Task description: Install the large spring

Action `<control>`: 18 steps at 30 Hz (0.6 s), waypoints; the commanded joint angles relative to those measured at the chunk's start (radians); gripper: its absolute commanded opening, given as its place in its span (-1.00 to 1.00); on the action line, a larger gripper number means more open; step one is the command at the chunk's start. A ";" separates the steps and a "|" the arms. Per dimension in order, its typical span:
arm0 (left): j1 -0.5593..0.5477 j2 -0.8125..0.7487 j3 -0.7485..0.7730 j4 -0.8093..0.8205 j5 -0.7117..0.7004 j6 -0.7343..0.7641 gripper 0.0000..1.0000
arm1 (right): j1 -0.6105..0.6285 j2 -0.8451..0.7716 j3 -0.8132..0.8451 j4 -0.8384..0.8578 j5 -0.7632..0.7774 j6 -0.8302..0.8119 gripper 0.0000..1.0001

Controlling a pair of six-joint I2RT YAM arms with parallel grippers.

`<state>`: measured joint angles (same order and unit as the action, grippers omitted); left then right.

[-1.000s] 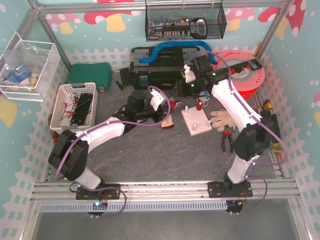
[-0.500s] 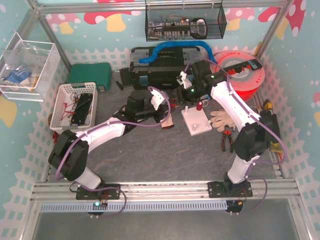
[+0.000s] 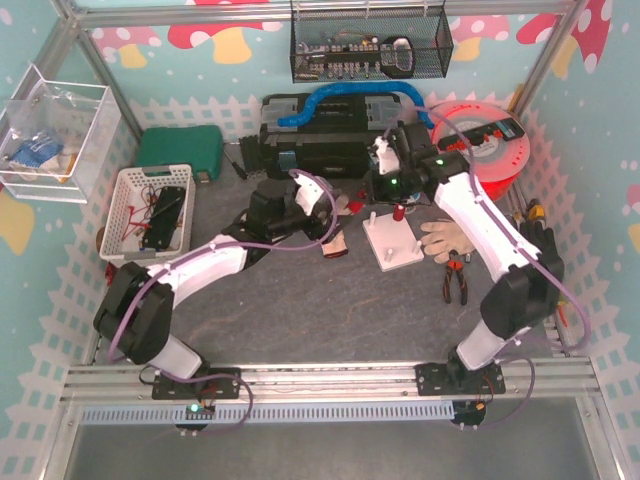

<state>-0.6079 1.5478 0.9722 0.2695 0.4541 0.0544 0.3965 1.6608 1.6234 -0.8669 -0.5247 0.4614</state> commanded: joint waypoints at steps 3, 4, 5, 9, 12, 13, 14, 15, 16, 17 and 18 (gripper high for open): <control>0.034 -0.069 -0.024 -0.094 -0.175 -0.069 0.99 | -0.016 -0.203 -0.152 0.123 0.458 0.076 -1.00; 0.040 -0.077 -0.028 -0.108 -0.210 -0.084 0.99 | -0.017 -0.233 -0.198 0.152 0.509 0.091 -1.00; 0.050 -0.087 -0.033 -0.118 -0.243 -0.100 0.99 | -0.020 -0.257 -0.242 0.173 0.542 0.096 -1.00; 0.090 -0.133 -0.052 -0.147 -0.333 -0.166 0.99 | -0.031 -0.308 -0.395 0.185 0.647 0.130 -1.00; 0.124 -0.166 -0.057 -0.176 -0.400 -0.203 0.99 | -0.034 -0.339 -0.490 0.194 0.733 0.160 -1.00; 0.136 -0.176 -0.057 -0.186 -0.420 -0.217 0.99 | -0.040 -0.350 -0.519 0.207 0.750 0.167 -1.00; 0.148 -0.183 -0.057 -0.197 -0.434 -0.231 0.99 | -0.048 -0.363 -0.549 0.226 0.752 0.170 -1.00; 0.164 -0.189 -0.054 -0.213 -0.440 -0.248 0.99 | -0.059 -0.370 -0.572 0.250 0.740 0.170 -1.00; 0.180 -0.191 -0.048 -0.231 -0.443 -0.269 0.99 | -0.069 -0.375 -0.587 0.265 0.726 0.175 -1.00; 0.197 -0.191 -0.040 -0.254 -0.444 -0.289 0.99 | -0.076 -0.375 -0.597 0.275 0.719 0.180 -1.00; 0.222 -0.189 -0.031 -0.274 -0.444 -0.311 0.99 | -0.081 -0.374 -0.604 0.279 0.718 0.186 -1.00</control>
<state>-0.4416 1.3731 0.9230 0.0895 0.0696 -0.1555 0.3397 1.3315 1.0382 -0.6765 0.1444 0.6060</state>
